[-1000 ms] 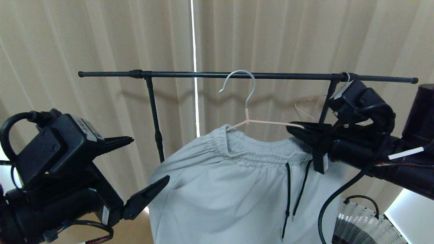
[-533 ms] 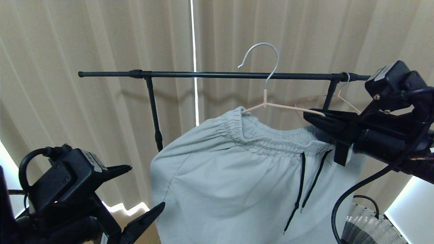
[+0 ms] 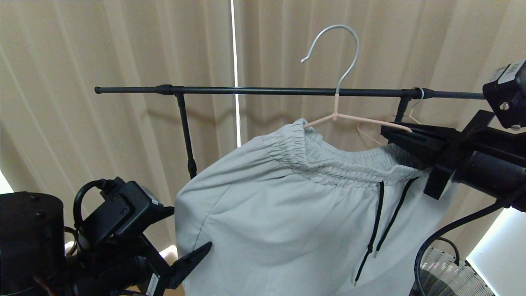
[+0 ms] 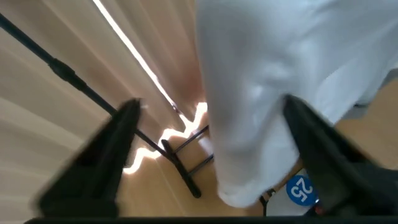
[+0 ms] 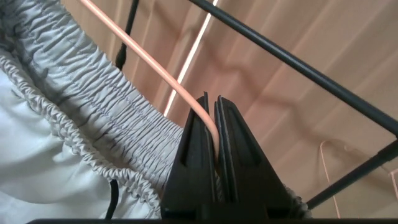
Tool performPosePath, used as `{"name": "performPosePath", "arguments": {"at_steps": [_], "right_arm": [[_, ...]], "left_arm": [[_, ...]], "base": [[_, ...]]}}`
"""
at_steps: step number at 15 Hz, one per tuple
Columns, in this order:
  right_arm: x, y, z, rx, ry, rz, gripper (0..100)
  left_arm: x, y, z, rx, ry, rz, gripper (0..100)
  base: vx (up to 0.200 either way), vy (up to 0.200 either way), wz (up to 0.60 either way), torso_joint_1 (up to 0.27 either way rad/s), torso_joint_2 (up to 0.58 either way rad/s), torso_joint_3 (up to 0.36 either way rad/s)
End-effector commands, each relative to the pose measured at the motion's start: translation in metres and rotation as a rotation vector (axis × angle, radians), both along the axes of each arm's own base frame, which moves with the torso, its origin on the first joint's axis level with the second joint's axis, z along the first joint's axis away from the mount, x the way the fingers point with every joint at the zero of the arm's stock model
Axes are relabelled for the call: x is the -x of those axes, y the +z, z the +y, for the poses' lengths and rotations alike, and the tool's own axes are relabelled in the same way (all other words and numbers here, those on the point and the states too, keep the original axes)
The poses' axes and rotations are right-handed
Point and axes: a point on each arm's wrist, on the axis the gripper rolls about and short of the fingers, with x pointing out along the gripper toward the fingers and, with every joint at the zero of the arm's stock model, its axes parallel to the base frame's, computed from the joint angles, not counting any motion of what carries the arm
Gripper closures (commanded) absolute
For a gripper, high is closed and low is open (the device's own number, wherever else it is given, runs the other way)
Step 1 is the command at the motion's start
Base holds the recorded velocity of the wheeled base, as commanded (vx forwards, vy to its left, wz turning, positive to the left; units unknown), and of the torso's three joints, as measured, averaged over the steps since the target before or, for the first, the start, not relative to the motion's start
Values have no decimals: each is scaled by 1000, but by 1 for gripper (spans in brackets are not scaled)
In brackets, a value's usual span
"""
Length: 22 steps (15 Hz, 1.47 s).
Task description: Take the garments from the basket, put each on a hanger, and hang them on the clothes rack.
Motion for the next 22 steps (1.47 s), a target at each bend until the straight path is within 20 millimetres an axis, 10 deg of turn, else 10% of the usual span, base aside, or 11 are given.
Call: {"name": "performPosePath", "arguments": {"at_steps": [1,15,16,22], "right_arm": [[1,1,0,-3,1,-5,100],[-3,0,0,6,-21,3,100],[-3,0,0,6,-22,3,100],[-8,-19,-6,34,-163,73,100]], "left_arm": [[-4,-5,-3,-17,2,20,100],[-8,-12,50,-67,250,3,100],[-7,-11,50,-62,249,-5,0],[12,-4,57,43,235,-32,0]], "base": [[0,0,0,0,0,0],[0,0,0,0,0,0],[0,0,0,0,0,0],[0,0,0,0,0,0]]}}
